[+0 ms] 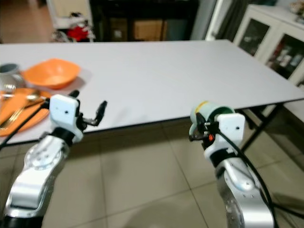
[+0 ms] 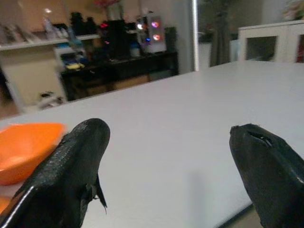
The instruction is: Setting the table
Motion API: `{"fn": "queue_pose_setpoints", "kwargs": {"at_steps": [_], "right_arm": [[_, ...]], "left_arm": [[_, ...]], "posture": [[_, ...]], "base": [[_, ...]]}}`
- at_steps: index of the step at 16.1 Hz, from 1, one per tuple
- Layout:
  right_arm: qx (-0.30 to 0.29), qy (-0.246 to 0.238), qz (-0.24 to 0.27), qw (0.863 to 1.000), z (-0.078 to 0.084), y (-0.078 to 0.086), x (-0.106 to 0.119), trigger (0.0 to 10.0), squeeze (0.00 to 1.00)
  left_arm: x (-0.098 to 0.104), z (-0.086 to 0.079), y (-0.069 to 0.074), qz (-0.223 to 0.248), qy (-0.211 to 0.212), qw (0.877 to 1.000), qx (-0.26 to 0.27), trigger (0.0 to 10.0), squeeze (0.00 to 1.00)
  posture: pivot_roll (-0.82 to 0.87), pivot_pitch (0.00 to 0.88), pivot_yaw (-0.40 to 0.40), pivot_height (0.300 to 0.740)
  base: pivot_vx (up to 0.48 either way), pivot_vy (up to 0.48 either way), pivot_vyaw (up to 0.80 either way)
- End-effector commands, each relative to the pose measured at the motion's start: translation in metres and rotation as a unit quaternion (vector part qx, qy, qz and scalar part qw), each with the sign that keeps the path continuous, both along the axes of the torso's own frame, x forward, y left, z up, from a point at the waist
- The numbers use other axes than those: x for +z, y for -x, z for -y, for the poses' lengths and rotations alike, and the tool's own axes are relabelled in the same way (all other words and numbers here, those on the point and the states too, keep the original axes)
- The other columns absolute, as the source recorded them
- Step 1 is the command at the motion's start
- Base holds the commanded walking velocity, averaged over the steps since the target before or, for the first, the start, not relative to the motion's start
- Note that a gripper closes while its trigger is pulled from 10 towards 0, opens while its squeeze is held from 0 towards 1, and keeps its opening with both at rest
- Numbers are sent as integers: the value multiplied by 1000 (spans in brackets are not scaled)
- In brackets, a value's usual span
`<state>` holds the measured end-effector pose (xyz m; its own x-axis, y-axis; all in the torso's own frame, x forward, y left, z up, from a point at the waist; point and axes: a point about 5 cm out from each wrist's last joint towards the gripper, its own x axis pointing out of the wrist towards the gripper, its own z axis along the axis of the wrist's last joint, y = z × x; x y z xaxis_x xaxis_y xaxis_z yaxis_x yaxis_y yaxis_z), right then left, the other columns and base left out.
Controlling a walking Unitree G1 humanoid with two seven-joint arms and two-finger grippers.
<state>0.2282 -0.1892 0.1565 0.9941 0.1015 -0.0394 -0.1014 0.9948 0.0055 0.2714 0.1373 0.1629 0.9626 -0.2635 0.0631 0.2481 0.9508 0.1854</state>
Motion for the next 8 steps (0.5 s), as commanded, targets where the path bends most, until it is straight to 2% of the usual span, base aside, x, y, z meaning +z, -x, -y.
{"fn": "queue_pose_setpoints", "kwargs": {"at_steps": [1,8], "right_arm": [[-6,1,15,1000,3,-1,5,10000,0],[0,9,18,1000,2,-4,6,10000,0]], "left_arm": [[2,0,0,5,-7,1000,-5,10000,0],[2,-1,0,5,-9,1000,-3,10000,0]], "posture": [[-21,0,-65,740],[-10,0,-72,740]], "base": [[296,0,0],[296,0,0]]}}
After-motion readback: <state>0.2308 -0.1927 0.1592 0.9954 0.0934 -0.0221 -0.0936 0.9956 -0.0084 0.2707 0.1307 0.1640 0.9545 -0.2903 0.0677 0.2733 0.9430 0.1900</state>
